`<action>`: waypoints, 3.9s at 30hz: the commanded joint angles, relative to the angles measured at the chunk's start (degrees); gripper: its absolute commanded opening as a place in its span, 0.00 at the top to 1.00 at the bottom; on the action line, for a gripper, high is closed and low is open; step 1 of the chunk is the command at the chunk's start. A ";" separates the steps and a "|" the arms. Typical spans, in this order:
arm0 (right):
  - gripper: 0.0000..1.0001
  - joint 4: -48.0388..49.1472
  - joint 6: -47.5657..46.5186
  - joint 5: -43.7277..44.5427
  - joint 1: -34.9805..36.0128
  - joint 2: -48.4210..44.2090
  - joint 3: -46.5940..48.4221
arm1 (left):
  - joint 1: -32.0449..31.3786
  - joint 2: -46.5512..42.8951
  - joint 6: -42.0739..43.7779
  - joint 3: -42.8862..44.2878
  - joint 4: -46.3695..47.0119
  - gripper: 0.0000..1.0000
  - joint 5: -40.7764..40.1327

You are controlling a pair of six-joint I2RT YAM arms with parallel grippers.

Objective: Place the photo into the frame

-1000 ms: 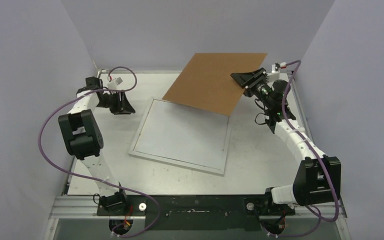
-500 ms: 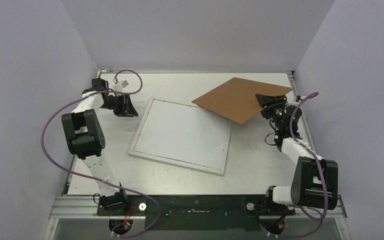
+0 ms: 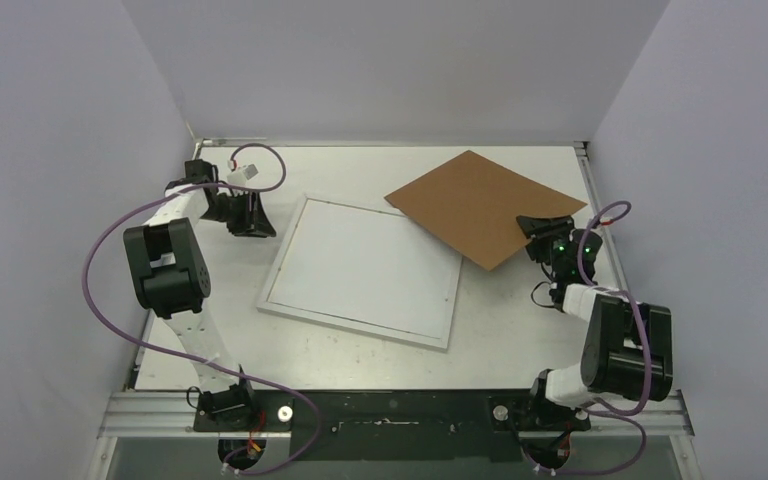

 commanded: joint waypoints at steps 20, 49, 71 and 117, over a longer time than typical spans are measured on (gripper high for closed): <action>0.14 -41.10 -28.27 16.82 5.09 1.59 14.72 | -0.15 -0.97 0.89 -0.78 -0.06 0.66 1.48; 0.24 -70.92 -16.92 44.10 54.64 2.15 24.40 | -0.32 -3.36 1.36 -1.71 -0.61 0.66 0.88; 0.54 -59.95 -18.30 36.42 49.72 0.73 17.75 | -0.23 -3.10 0.99 -1.85 -0.52 0.66 0.39; 0.61 -63.34 -21.90 37.73 50.06 -4.72 17.75 | -0.59 -2.38 0.38 -1.50 -0.74 0.67 -0.11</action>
